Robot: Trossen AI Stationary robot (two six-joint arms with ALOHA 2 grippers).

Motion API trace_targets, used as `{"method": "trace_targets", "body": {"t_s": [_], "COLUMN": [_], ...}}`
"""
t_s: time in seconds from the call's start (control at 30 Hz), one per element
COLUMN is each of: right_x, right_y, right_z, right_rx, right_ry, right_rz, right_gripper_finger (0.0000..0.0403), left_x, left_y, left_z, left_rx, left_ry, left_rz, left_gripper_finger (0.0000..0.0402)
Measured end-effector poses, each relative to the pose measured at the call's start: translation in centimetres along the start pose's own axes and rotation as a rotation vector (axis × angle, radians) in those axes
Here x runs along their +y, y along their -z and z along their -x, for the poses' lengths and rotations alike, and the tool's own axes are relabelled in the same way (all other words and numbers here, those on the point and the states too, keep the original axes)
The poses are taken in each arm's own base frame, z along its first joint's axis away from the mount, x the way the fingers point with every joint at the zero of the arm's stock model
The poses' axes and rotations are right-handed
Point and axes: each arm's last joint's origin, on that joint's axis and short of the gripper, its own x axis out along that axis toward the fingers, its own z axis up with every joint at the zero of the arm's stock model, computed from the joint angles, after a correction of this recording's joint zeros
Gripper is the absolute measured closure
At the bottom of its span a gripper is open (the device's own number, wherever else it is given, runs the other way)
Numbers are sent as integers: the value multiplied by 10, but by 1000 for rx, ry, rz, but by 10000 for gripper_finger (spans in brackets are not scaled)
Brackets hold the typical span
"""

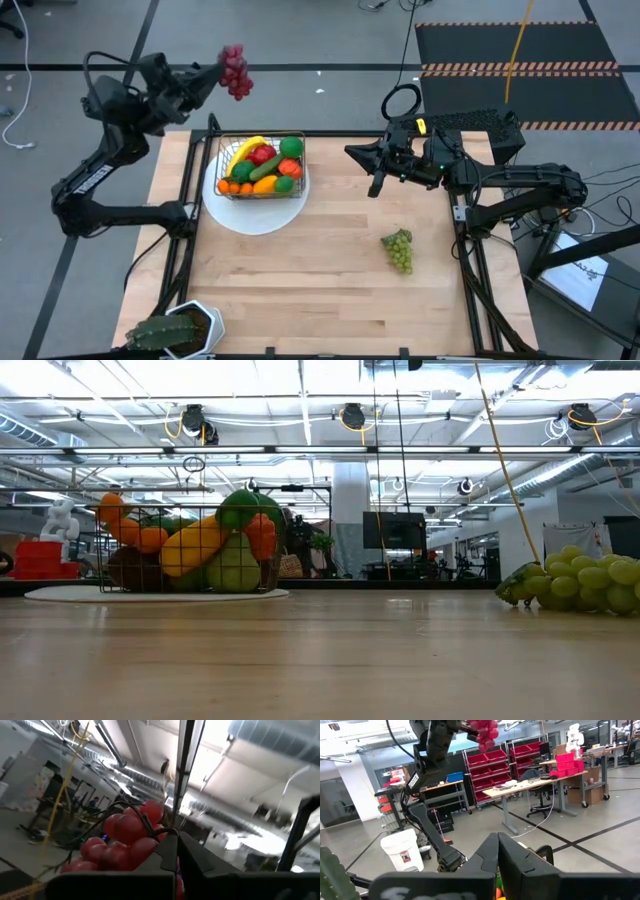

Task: Build produce basket
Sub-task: Put the red grapes into the wired basket

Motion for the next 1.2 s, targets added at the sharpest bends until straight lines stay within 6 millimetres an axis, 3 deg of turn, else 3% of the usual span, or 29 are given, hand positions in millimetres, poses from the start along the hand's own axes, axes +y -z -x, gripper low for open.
{"method": "trace_targets", "body": {"t_s": [0.43, 0.73, 1.0, 1.2], "right_x": [0, -2, -5, -10], "right_y": [0, 0, 0, -2], "right_z": [0, 0, 0, -1], "right_rx": [-1, -7, -13, -19], "right_ry": [6, 54, 92, 114], "right_rz": [1, -1, 1, 4], "right_gripper_finger": [403, 403, 403, 403], "left_x": [-13, -14, -6, -1], "left_y": [11, 36, 55, 64], "left_z": [22, 29, 40, 48], "left_rx": [206, 448, 665, 813], "left_ry": [29, 86, 39, -80], "left_rz": [-360, -565, -669, -852], "left_gripper_finger": [393, 390, 395, 393]}}
